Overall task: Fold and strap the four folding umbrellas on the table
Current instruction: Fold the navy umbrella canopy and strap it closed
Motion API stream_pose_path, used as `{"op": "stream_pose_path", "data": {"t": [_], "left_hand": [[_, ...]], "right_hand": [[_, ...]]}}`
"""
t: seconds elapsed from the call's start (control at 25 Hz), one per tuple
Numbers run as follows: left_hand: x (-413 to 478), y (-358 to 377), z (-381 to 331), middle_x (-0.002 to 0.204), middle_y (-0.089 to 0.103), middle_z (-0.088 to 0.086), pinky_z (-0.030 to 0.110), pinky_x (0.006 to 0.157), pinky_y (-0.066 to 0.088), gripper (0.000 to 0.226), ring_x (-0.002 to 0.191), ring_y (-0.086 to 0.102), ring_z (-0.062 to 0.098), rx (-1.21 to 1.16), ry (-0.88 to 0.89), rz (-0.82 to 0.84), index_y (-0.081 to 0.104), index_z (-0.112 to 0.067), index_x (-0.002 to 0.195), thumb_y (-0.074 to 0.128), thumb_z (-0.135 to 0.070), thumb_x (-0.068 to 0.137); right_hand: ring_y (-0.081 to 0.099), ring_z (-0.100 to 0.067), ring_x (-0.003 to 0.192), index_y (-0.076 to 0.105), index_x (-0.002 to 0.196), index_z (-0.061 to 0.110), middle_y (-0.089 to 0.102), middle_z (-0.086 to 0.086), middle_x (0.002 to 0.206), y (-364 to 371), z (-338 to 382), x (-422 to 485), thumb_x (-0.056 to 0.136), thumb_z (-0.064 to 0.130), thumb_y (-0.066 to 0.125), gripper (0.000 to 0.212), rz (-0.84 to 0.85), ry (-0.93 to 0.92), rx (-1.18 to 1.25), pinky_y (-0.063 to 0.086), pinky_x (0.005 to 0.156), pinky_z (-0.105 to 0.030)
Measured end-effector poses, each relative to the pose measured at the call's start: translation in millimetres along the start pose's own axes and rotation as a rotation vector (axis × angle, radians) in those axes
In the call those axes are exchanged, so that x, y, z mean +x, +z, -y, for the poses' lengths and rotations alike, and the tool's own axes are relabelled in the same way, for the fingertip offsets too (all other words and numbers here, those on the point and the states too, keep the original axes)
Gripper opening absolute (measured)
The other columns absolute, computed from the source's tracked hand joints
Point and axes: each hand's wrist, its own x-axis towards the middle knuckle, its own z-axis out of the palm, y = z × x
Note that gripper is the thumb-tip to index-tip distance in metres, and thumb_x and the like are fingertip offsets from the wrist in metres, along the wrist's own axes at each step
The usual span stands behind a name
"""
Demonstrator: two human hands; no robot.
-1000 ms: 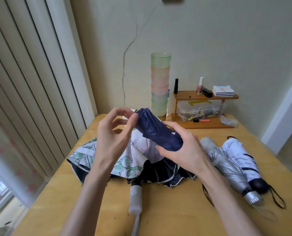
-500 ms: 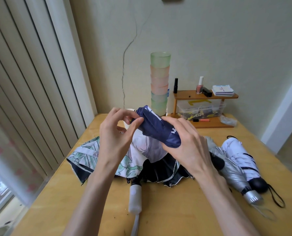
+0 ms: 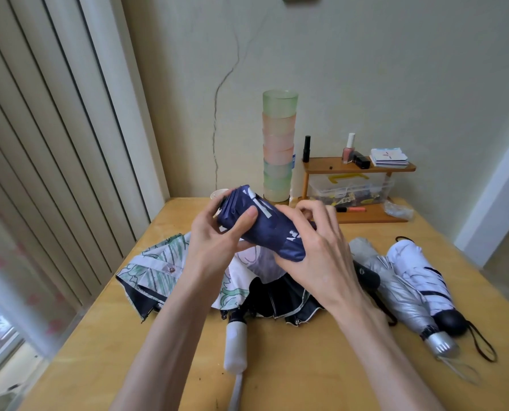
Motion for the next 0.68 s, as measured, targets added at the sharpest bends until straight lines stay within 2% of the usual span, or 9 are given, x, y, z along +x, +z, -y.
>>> {"op": "stream_pose_path", "data": {"t": [0.08, 0.12, 0.2, 0.24, 0.36, 0.44, 0.48, 0.56, 0.68], "left_hand": [[2.1, -7.8, 1.4, 0.118, 0.076, 0.014, 0.041, 0.082, 0.065, 0.034, 0.111, 0.074, 0.032, -0.021, 0.042, 0.048, 0.065, -0.007, 0.131, 0.070, -0.011, 0.098], [2.7, -11.0, 0.2, 0.119, 0.076, 0.014, 0.041, 0.083, 0.065, 0.033, 0.112, 0.074, 0.032, -0.014, 0.061, 0.072, 0.065, -0.006, 0.131, 0.069, -0.011, 0.099], [2.7, -14.6, -2.4, 0.121, 0.075, 0.013, 0.038, 0.082, 0.064, 0.035, 0.111, 0.074, 0.030, 0.004, 0.099, 0.141, 0.064, -0.009, 0.133, 0.067, -0.012, 0.098], [2.5, -16.3, -2.4, 0.123, 0.074, 0.013, 0.037, 0.082, 0.064, 0.036, 0.111, 0.073, 0.028, 0.004, 0.105, 0.179, 0.064, -0.012, 0.134, 0.065, -0.014, 0.098], [2.6, -22.3, -1.3, 0.133, 0.069, 0.013, 0.041, 0.090, 0.062, 0.036, 0.119, 0.069, 0.026, -0.012, 0.090, 0.296, 0.060, -0.018, 0.140, 0.058, -0.022, 0.105], [3.1, -23.3, -2.7, 0.138, 0.066, 0.012, 0.042, 0.096, 0.060, 0.039, 0.123, 0.067, 0.025, -0.018, 0.100, 0.285, 0.055, -0.022, 0.147, 0.054, -0.028, 0.109], [3.4, -22.9, -4.7, 0.138, 0.065, 0.011, 0.040, 0.098, 0.059, 0.038, 0.123, 0.066, 0.022, 0.018, 0.157, 0.220, 0.056, -0.024, 0.146, 0.056, -0.032, 0.109], [4.4, -22.4, -8.4, 0.131, 0.064, 0.010, 0.034, 0.097, 0.057, 0.033, 0.119, 0.066, 0.018, 0.188, 0.357, 0.057, 0.063, -0.026, 0.130, 0.069, -0.039, 0.100], [4.3, -19.4, -8.7, 0.115, 0.062, 0.004, 0.027, 0.090, 0.057, 0.028, 0.112, 0.066, 0.019, 0.464, 0.526, -0.021, 0.067, -0.031, 0.103, 0.082, -0.042, 0.082]], "right_hand": [[0.050, -0.021, 0.129, 0.053, 0.150, 0.033, 0.045, 0.002, 0.143, -6.3, 2.6, 1.2, 0.073, 0.051, 0.086, 0.086, 0.121, 0.057, 0.092, 0.051, 0.100, -0.040], [0.052, -0.014, 0.131, 0.045, 0.153, 0.041, 0.045, 0.009, 0.147, -11.2, 4.6, 2.7, 0.073, 0.064, 0.083, 0.092, 0.225, 0.140, 0.190, 0.049, 0.102, -0.037], [0.063, -0.003, 0.121, 0.035, 0.155, 0.050, 0.059, 0.021, 0.140, -19.8, 5.5, 4.3, 0.077, 0.073, 0.077, 0.092, 0.384, 0.278, 0.367, 0.053, 0.098, -0.033], [0.067, 0.000, 0.113, 0.038, 0.152, 0.050, 0.067, 0.023, 0.131, -22.2, 4.4, 4.2, 0.078, 0.071, 0.078, 0.087, 0.414, 0.290, 0.414, 0.056, 0.095, -0.033], [0.071, -0.002, 0.093, 0.061, 0.127, 0.040, 0.075, 0.023, 0.103, -22.8, 1.3, 1.1, 0.078, 0.055, 0.086, 0.057, 0.387, 0.296, 0.496, 0.058, 0.082, -0.034], [0.069, -0.007, 0.085, 0.061, 0.116, 0.036, 0.073, 0.021, 0.095, -20.5, 1.5, -0.4, 0.078, 0.054, 0.084, 0.048, 0.300, 0.271, 0.416, 0.058, 0.075, -0.035], [0.068, -0.011, 0.083, 0.060, 0.115, 0.036, 0.073, 0.020, 0.093, -19.2, 1.3, -0.9, 0.078, 0.054, 0.082, 0.047, 0.246, 0.239, 0.329, 0.057, 0.072, -0.035], [0.068, -0.018, 0.085, 0.057, 0.118, 0.037, 0.073, 0.018, 0.097, -15.6, 0.7, -1.2, 0.080, 0.056, 0.079, 0.048, 0.154, 0.150, 0.140, 0.053, 0.065, -0.034], [0.070, -0.019, 0.088, 0.057, 0.123, 0.036, 0.073, 0.016, 0.107, -11.6, -1.2, -1.8, 0.082, 0.055, 0.079, 0.050, 0.140, 0.075, 0.047, 0.047, 0.060, -0.030]]}}
